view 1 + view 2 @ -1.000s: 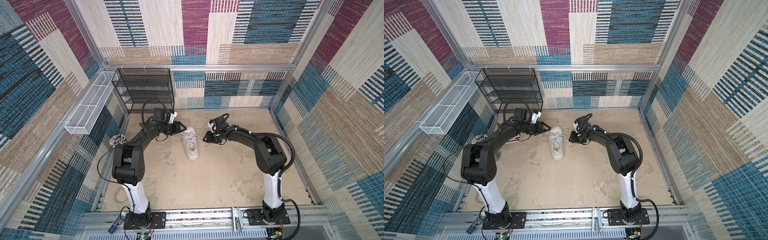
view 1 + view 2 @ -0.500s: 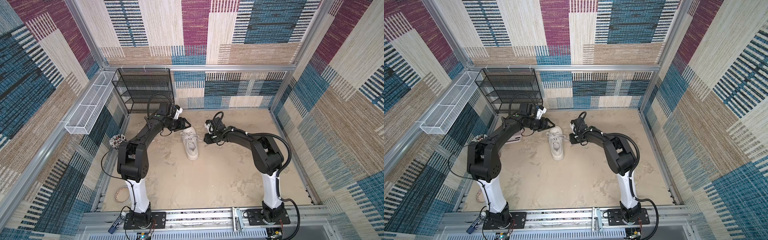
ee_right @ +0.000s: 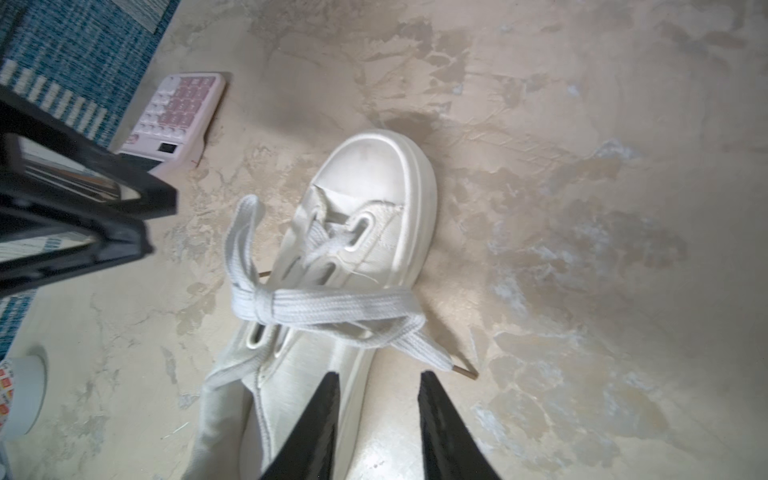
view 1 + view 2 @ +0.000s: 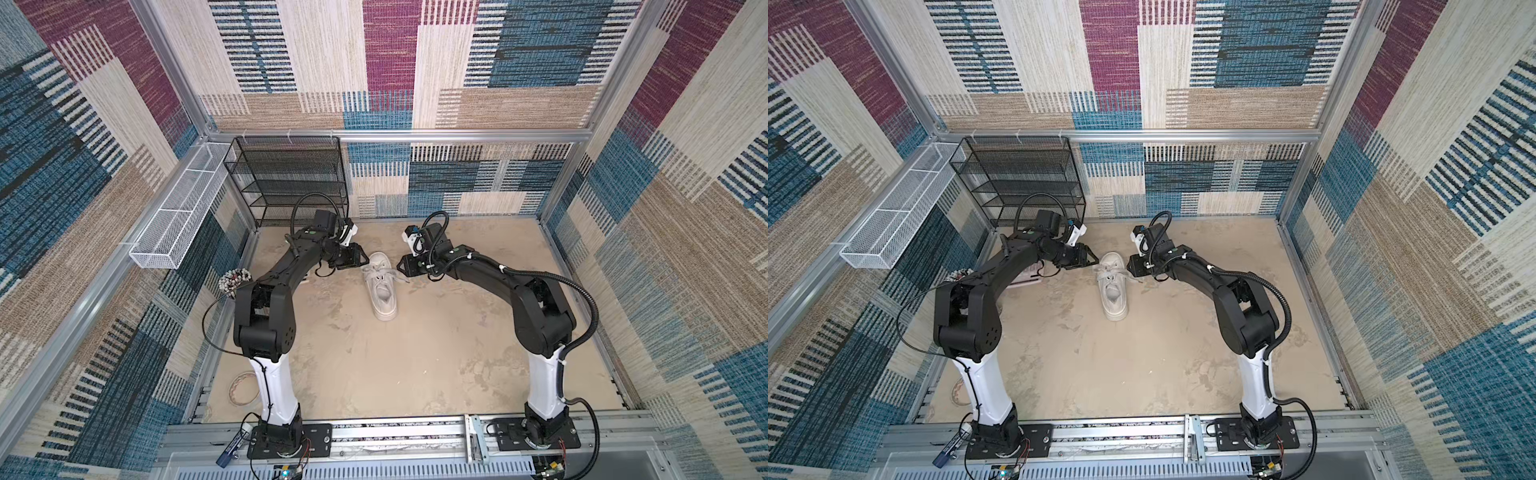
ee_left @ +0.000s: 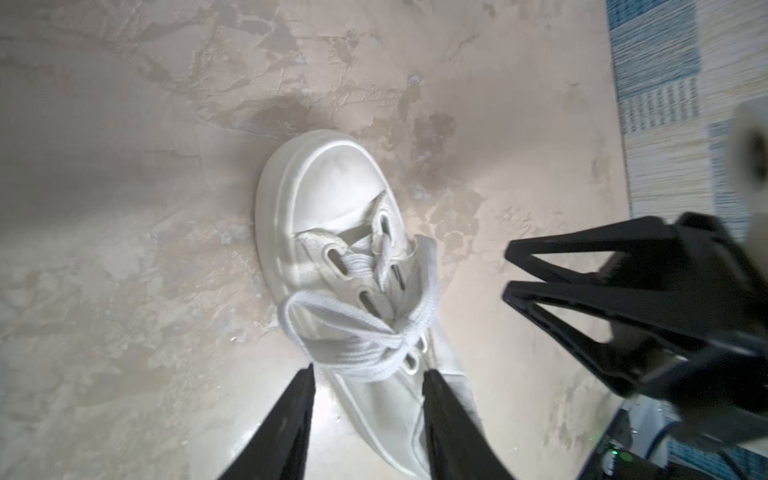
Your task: Tie the shoes
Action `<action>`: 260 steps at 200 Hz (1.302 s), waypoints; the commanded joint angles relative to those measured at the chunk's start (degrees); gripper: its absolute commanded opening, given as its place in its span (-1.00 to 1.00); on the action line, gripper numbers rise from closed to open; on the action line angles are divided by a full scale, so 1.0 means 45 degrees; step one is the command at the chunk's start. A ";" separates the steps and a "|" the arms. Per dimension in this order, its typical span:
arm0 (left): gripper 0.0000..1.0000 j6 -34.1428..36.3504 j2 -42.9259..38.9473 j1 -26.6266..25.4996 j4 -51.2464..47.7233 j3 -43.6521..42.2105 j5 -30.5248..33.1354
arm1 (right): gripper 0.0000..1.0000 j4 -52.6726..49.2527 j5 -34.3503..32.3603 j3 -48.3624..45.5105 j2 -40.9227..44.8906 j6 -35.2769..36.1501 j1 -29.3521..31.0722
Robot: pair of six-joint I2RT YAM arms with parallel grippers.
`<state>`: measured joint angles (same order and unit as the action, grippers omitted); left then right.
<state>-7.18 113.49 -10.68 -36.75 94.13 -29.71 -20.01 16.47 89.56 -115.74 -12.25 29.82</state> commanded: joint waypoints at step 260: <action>-1.00 -0.0833 0.0112 0.0536 0.1674 -0.1595 -0.1160 | -0.91 -0.1055 0.2816 0.3665 -0.2937 -0.1745 0.1174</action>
<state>-11.99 115.48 -8.40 -28.16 86.65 -37.30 -24.82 30.33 105.30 -128.25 -19.44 35.05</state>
